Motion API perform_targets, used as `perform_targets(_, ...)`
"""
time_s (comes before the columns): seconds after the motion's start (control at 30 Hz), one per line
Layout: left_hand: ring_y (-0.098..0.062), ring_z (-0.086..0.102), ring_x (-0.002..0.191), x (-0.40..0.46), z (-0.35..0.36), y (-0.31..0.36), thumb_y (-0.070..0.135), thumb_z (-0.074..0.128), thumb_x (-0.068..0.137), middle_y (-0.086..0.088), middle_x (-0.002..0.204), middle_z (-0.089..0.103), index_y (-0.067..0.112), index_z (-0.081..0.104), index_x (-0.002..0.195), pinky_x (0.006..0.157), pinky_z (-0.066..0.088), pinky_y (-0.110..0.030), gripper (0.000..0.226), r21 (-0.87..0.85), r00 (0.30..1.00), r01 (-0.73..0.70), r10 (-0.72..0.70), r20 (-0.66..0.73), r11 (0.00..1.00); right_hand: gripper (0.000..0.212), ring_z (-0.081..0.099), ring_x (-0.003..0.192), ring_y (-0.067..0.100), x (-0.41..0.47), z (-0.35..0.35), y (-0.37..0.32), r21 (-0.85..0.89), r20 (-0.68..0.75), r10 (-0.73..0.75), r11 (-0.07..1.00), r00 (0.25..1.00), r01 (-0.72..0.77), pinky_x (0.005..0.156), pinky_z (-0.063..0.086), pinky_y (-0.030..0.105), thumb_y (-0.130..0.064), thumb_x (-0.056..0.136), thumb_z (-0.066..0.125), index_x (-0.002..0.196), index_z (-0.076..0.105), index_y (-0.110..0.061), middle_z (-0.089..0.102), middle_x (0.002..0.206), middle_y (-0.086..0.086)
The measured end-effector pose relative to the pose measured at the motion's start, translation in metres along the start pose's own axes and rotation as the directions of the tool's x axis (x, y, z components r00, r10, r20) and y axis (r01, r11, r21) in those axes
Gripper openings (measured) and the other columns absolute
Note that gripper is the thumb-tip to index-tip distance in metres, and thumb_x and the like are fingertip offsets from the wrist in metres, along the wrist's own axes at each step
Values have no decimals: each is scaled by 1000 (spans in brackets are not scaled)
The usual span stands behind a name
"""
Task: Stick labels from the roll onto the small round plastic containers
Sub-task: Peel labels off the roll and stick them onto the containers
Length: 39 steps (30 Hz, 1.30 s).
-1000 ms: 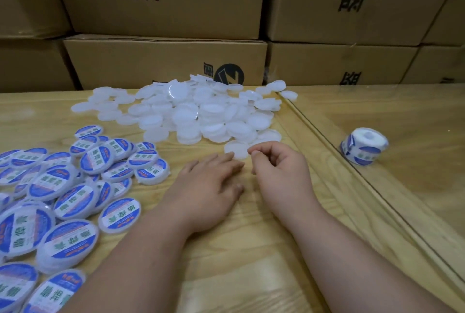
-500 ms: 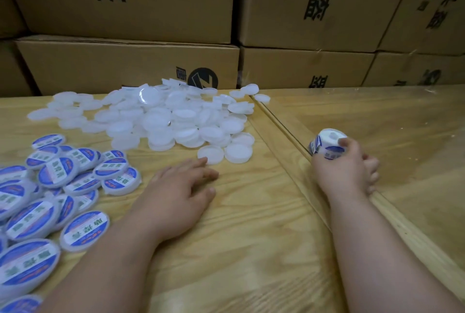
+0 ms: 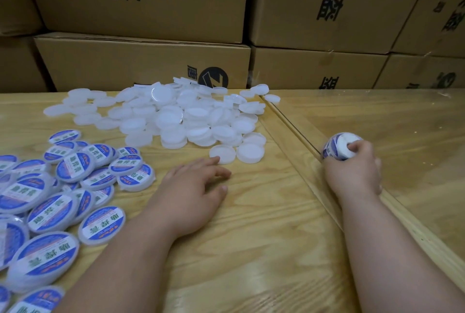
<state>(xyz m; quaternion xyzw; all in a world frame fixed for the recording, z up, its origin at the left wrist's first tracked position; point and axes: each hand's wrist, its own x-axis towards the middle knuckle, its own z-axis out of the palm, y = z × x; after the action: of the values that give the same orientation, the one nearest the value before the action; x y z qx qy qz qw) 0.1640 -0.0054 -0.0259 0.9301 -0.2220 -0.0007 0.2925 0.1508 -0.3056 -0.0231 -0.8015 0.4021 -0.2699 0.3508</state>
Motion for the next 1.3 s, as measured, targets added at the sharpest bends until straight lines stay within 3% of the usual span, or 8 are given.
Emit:
perform_targets(0.23,2,33,142,-1,2,0,41,57,96,28,152,39,48,57,128,121,22,-34,32,-42,997,-21,18,-70,999,32,51,92,25,-3,2,0,107,-59,-130,985,990,136,79,41,33,-17,83,66,111,56,-28,54,131,6)
perform_targets(0.3,16,38,130,-2,3,3,37,62,94,38,141,43,52,56,124,111,32,-21,34,-174,988,-55,28,-154,983,27,52,86,20,-11,3,-7,166,-60,-220,960,974,227,74,39,29,-21,81,71,101,55,-30,56,126,4)
perform_targets(0.47,20,36,129,-6,5,21,33,76,84,41,136,42,65,42,126,97,25,3,63,-338,960,-188,100,-261,922,31,54,56,0,-51,7,-31,390,225,-443,857,868,337,49,39,11,-26,73,79,85,54,-39,64,90,-1)
perform_targets(0.73,10,53,112,-4,13,23,24,77,77,37,128,45,68,38,128,91,45,-12,78,-333,963,-133,41,-268,933,31,52,53,8,-100,26,-44,494,562,-564,816,605,301,52,43,20,-37,62,73,90,60,-33,63,62,-10)
perform_targets(0.97,8,65,100,-2,13,20,29,73,80,28,122,64,55,46,134,90,54,-21,66,-393,966,-65,-40,-254,917,40,70,87,11,-97,26,-44,505,552,-572,808,606,302,80,55,32,-52,65,76,97,72,-26,73,99,-4)
perform_targets(1.07,13,63,105,-1,14,18,30,70,90,31,121,66,43,54,138,93,51,-19,52,-401,970,-80,-21,-242,913,29,67,83,5,-95,25,-44,481,494,-575,805,652,346,75,51,22,-45,68,76,91,72,-26,69,97,-8)
perform_targets(1.17,10,66,98,0,12,18,23,59,99,29,104,73,37,72,119,89,52,-17,27,-412,961,-66,-54,-273,909,19,60,83,-5,-88,22,-42,355,410,-607,794,681,493,66,41,6,-33,71,78,85,65,-31,59,99,-17)
perform_targets(1.3,9,63,75,0,13,18,25,62,97,31,78,69,38,73,86,63,41,-6,20,-355,959,-12,-91,-270,935,22,55,94,3,-78,14,-41,83,419,-606,768,677,636,75,48,25,-42,69,66,88,55,-37,48,103,-23)
